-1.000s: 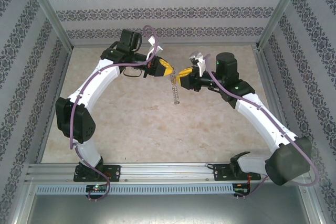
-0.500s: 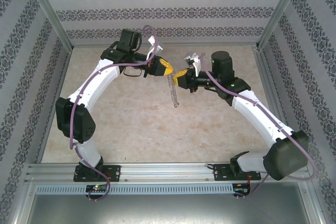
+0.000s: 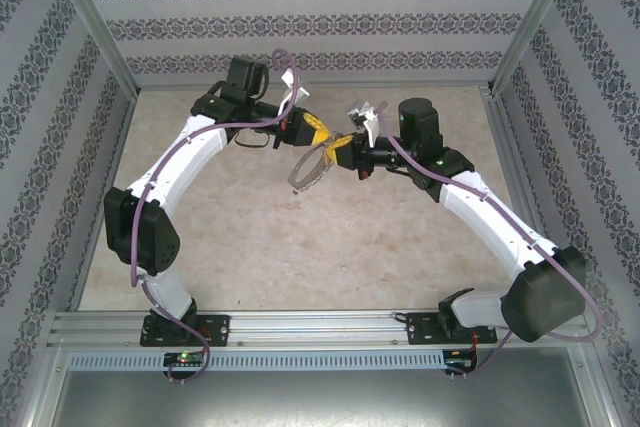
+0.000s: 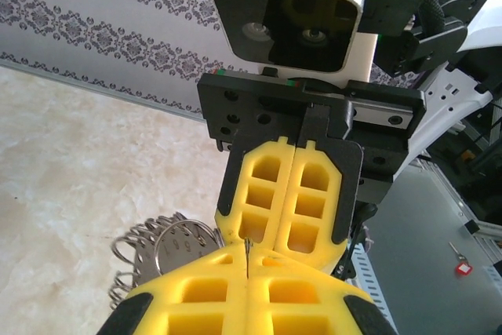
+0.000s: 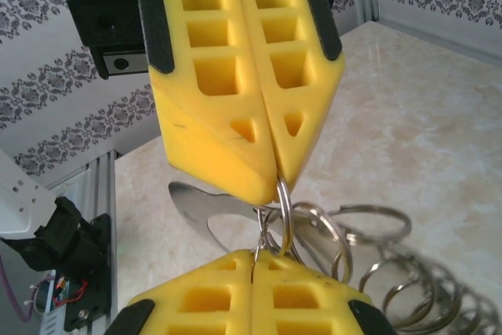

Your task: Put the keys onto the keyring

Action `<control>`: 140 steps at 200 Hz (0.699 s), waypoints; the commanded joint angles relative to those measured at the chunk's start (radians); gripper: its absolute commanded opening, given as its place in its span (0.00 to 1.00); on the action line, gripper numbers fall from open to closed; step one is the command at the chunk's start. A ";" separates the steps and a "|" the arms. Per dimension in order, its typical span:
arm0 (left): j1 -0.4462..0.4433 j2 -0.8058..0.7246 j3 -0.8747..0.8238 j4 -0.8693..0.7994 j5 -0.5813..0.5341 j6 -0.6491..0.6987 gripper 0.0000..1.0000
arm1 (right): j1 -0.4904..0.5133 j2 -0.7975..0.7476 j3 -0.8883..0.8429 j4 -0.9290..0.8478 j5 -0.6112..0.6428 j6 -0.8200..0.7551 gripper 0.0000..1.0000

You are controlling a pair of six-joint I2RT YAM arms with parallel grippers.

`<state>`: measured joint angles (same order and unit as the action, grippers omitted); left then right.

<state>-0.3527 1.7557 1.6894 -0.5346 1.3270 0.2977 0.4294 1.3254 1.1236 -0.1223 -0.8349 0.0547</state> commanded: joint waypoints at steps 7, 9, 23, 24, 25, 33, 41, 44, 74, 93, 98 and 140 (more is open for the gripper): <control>-0.013 -0.055 -0.041 0.157 -0.014 -0.070 0.00 | 0.044 -0.005 0.022 0.016 0.023 0.009 0.00; -0.013 -0.057 -0.044 0.162 -0.016 -0.075 0.00 | 0.046 -0.006 0.020 0.018 0.027 0.011 0.00; -0.019 -0.070 -0.070 0.203 -0.031 -0.098 0.00 | 0.064 -0.008 0.019 0.024 0.080 0.028 0.00; -0.020 -0.071 -0.072 0.205 -0.032 -0.100 0.00 | 0.065 -0.008 0.018 0.023 0.084 0.029 0.00; -0.020 -0.072 -0.074 0.207 -0.033 -0.101 0.00 | 0.067 -0.008 0.019 0.022 0.088 0.031 0.00; -0.020 -0.080 -0.088 0.232 -0.039 -0.116 0.00 | 0.079 -0.009 0.017 0.024 0.121 0.042 0.00; -0.020 -0.088 -0.105 0.260 -0.045 -0.133 0.00 | 0.093 -0.009 0.014 0.036 0.157 0.061 0.00; -0.022 -0.091 -0.111 0.269 -0.045 -0.139 0.00 | 0.097 -0.009 0.013 0.038 0.168 0.066 0.00; -0.023 -0.115 -0.161 0.344 -0.077 -0.182 0.00 | 0.133 -0.013 0.021 0.042 0.329 0.134 0.00; -0.023 -0.125 -0.179 0.375 -0.092 -0.201 0.00 | 0.134 -0.018 0.028 0.051 0.398 0.202 0.00; -0.023 -0.128 -0.184 0.381 -0.096 -0.204 0.00 | 0.134 -0.022 0.028 0.052 0.411 0.214 0.00; -0.024 -0.140 -0.216 0.437 -0.128 -0.237 0.00 | 0.138 -0.020 0.041 0.111 0.322 0.303 0.00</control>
<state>-0.3542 1.6627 1.4910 -0.2039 1.1942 0.1051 0.5522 1.3209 1.1244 -0.1066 -0.4725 0.2768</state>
